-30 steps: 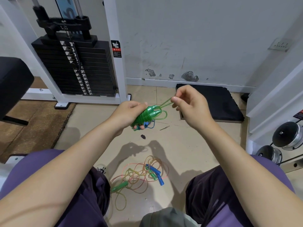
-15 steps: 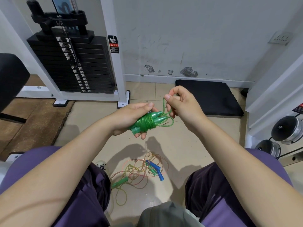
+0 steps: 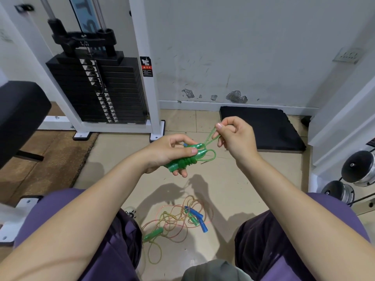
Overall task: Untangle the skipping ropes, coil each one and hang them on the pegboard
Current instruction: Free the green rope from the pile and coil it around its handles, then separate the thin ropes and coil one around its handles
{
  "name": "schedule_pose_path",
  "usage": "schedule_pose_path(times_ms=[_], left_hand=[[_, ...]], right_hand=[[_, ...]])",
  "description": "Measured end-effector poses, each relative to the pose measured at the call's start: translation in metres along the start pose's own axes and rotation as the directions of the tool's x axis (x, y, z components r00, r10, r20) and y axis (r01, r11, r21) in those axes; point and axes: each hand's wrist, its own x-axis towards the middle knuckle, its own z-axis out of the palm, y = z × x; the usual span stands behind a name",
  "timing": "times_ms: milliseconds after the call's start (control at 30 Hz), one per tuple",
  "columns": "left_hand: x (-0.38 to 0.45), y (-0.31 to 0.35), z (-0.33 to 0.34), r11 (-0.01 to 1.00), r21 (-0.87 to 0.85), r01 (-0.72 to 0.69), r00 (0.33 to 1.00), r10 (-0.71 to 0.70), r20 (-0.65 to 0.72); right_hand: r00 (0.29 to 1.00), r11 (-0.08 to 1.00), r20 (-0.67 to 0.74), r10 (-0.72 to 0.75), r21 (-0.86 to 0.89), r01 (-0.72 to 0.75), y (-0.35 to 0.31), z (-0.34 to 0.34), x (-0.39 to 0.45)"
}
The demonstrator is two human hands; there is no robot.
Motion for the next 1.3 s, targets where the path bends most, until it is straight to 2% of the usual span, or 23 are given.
schedule_pose_path(times_ms=[100, 200, 333, 433, 533, 633, 700, 800, 867, 933, 1000, 1100, 1200, 1300], left_hand=[[0.007, 0.005, -0.011, 0.999, 0.039, -0.015, 0.996, 0.019, -0.092], [0.03, 0.011, -0.022, 0.996, 0.085, -0.02, 0.968, 0.041, -0.249], [0.076, -0.001, -0.036, 0.993, 0.11, -0.051, 0.844, 0.102, -0.526], [0.106, -0.047, -0.043, 0.999, 0.031, 0.022, 0.777, 0.002, -0.629], [0.134, -0.118, -0.035, 0.987, -0.057, 0.15, 0.771, -0.153, -0.618], [0.155, -0.183, -0.024, 0.948, -0.248, 0.198, 0.754, -0.309, -0.58], [0.167, -0.216, -0.027, 0.919, -0.307, 0.247, 0.745, -0.383, -0.546], [0.187, -0.25, -0.042, 0.925, -0.164, 0.341, 0.741, -0.372, -0.559], [0.198, -0.26, -0.055, 0.947, -0.116, 0.299, 0.726, -0.305, -0.616], [0.206, -0.268, -0.068, 0.963, -0.191, 0.189, 0.762, -0.267, -0.59], [0.209, -0.281, -0.079, 0.942, -0.287, 0.176, 0.794, -0.308, -0.524], [0.196, -0.313, -0.079, 0.918, -0.12, 0.378, 0.779, -0.385, -0.495], [0.165, -0.352, -0.061, 0.785, 0.171, 0.595, 0.767, -0.492, -0.413], [0.13, -0.385, -0.039, 0.682, 0.289, 0.672, 0.733, -0.555, -0.394]], right_hand=[[1.0, 0.999, 0.026, 0.008, -0.045, -0.007, -0.001, 0.0, 0.015], [1.0, 0.998, -0.002, 0.025, -0.057, -0.025, 0.0, 0.006, 0.042], [0.995, 0.992, -0.052, 0.085, -0.09, -0.089, 0.025, 0.018, 0.078], [0.986, 0.973, -0.025, 0.162, -0.165, -0.164, 0.079, 0.027, 0.089], [0.944, 0.93, 0.011, 0.331, -0.171, -0.324, 0.154, 0.037, 0.093], [0.861, 0.855, 0.021, 0.508, -0.131, -0.501, 0.228, 0.043, 0.097], [0.823, 0.819, 0.042, 0.567, -0.136, -0.557, 0.262, 0.049, 0.099], [0.802, 0.802, 0.06, 0.594, -0.112, -0.586, 0.29, 0.063, 0.113], [0.809, 0.812, 0.079, 0.583, -0.059, -0.58, 0.298, 0.073, 0.124], [0.828, 0.833, 0.121, 0.547, 0.021, -0.553, 0.303, 0.079, 0.132], [0.828, 0.834, 0.156, 0.538, 0.044, -0.55, 0.314, 0.081, 0.132], [0.756, 0.779, 0.189, 0.627, -0.181, -0.6, 0.342, 0.075, 0.114], [0.631, 0.635, 0.2, 0.749, -0.487, -0.599, 0.378, 0.059, 0.075], [0.543, 0.566, 0.248, 0.802, -0.604, -0.561, 0.401, 0.047, 0.031]])
